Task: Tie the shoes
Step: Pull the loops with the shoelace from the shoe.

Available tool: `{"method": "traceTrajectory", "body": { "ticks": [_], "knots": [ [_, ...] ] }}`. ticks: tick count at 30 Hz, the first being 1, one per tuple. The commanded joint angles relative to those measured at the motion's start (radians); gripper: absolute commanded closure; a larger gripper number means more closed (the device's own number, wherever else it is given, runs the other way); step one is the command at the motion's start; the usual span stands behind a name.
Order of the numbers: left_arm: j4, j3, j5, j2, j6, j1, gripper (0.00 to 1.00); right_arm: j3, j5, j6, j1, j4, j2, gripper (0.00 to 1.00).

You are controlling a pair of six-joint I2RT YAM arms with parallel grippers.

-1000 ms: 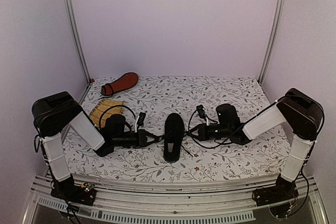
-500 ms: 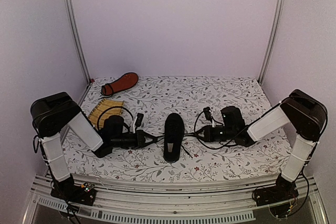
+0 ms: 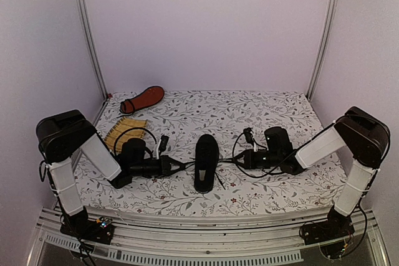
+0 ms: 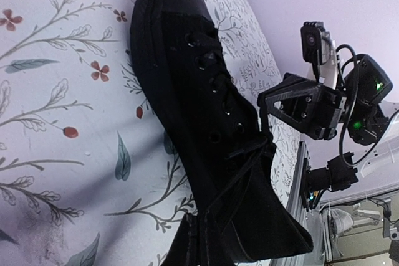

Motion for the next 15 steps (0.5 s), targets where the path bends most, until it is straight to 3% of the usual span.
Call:
{"method": "traceTrajectory", "body": {
  "ticks": [1,3,4,6,9,15],
  "knots": [
    [-0.007,-0.011,0.006,-0.010,0.010,0.023,0.97,-0.006,-0.010,-0.019,-0.020,-0.013,-0.026,0.97],
    [0.015,-0.010,0.028,-0.014,0.012,0.021,0.69,0.007,-0.064,-0.043,-0.021,-0.011,-0.033,0.84],
    [0.028,-0.013,0.036,-0.020,0.014,0.020,0.56,0.010,-0.078,-0.048,-0.021,-0.008,-0.045,0.69],
    [0.042,-0.014,0.046,-0.035,0.019,0.020,0.45,0.009,-0.085,-0.058,-0.020,-0.008,-0.072,0.54],
    [-0.004,0.024,0.051,-0.052,0.042,0.024,0.40,0.002,-0.071,-0.071,-0.021,-0.019,-0.112,0.45],
    [-0.050,0.115,0.068,-0.045,0.078,0.023,0.39,-0.020,-0.056,-0.073,-0.020,-0.032,-0.150,0.41]
  ]
}}
